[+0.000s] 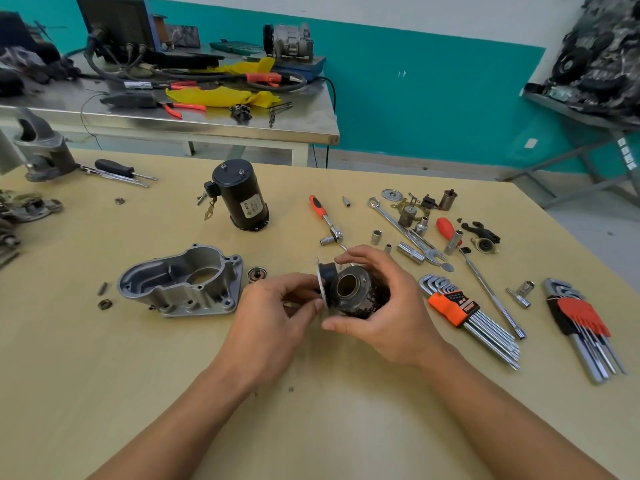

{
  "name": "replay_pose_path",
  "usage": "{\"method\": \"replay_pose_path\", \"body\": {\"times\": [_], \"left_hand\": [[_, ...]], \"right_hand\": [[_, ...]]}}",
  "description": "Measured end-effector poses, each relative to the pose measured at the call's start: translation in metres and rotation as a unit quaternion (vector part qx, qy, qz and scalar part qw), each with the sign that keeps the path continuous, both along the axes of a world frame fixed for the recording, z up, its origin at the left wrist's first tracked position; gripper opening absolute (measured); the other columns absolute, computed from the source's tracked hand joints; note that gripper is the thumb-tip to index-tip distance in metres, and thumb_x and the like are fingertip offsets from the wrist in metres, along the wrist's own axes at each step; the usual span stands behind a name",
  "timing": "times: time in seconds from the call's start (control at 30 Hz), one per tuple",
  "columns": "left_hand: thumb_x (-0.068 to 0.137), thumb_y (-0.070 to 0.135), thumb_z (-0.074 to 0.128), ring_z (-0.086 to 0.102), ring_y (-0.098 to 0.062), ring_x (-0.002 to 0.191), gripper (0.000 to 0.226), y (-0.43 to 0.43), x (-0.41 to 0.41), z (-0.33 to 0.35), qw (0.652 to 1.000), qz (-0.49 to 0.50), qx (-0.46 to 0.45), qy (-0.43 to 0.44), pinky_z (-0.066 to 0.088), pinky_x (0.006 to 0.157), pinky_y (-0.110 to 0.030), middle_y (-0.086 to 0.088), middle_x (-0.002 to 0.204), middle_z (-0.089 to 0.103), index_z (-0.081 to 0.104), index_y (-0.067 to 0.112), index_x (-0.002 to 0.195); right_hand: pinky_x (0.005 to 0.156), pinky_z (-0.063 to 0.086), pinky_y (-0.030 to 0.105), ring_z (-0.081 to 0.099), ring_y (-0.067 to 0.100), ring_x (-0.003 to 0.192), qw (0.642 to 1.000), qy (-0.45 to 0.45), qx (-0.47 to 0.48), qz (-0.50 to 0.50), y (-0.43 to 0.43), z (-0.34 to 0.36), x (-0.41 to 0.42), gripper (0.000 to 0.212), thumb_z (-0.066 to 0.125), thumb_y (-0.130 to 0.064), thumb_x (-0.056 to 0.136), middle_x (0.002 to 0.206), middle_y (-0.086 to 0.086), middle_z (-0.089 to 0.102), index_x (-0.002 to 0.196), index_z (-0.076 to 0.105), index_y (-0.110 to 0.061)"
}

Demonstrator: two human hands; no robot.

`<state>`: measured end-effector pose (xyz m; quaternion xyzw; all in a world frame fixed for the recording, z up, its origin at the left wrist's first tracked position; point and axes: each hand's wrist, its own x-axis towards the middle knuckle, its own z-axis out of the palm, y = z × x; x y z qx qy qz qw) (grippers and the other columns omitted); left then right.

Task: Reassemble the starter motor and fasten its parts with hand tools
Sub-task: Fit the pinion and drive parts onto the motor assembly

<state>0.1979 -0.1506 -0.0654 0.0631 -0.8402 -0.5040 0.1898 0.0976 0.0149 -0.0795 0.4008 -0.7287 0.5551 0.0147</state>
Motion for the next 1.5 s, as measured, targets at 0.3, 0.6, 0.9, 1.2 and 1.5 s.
{"method": "replay_pose_path", "body": {"times": [0.3,0.6,0.9,1.2,1.5], "left_hand": [[0.083,0.007,0.077,0.068,-0.007,0.076,0.020,0.000,-0.001,-0.002,0.998,0.026,0.046,-0.014,0.058,0.072,-0.031,0.011,0.077,0.072,0.070,0.025,0.081],[0.082,0.004,0.077,0.068,-0.003,0.075,0.021,0.002,-0.001,0.000,0.998,0.022,0.050,-0.013,0.055,0.067,-0.020,0.011,0.077,0.073,0.070,0.023,0.084],[0.077,-0.001,0.076,0.067,-0.011,0.070,0.027,-0.003,-0.001,-0.004,0.998,0.028,0.045,-0.019,0.052,0.062,-0.019,0.005,0.071,0.070,0.063,0.022,0.073],[0.079,-0.001,0.076,0.065,-0.016,0.060,0.022,-0.002,-0.009,0.018,0.995,-0.014,0.098,-0.030,0.053,0.061,-0.027,-0.005,0.065,0.072,0.067,0.015,0.068],[0.082,0.008,0.079,0.070,0.001,0.074,0.019,0.015,-0.009,0.016,0.999,-0.043,-0.003,-0.003,0.054,0.071,-0.014,0.015,0.076,0.074,0.074,0.027,0.080]], "right_hand": [[0.089,0.048,0.018,0.056,-0.003,0.109,0.973,0.118,0.199,0.020,-0.003,0.025,-0.019,0.077,0.093,-0.046,0.056,0.119,-0.029,0.054,0.120,0.053,-0.039],[0.079,0.055,0.031,0.050,0.001,0.114,0.904,0.299,0.305,0.034,-0.016,0.053,-0.017,0.082,0.079,-0.059,0.066,0.135,-0.019,0.051,0.139,0.049,-0.038],[0.064,0.054,0.038,0.060,0.011,0.097,0.893,0.371,0.254,0.032,-0.019,0.040,-0.010,0.049,0.074,-0.054,0.074,0.112,-0.012,0.067,0.113,0.066,-0.025],[0.071,0.050,0.018,0.062,0.004,0.083,0.980,0.176,0.075,-0.052,-0.006,0.009,0.001,0.042,0.078,-0.039,0.069,0.096,-0.016,0.065,0.104,0.066,-0.019],[0.066,0.054,0.043,0.062,0.026,0.073,0.995,-0.058,-0.026,-0.071,0.004,-0.005,0.002,0.033,0.061,-0.041,0.079,0.084,0.005,0.067,0.103,0.068,-0.019]]}}
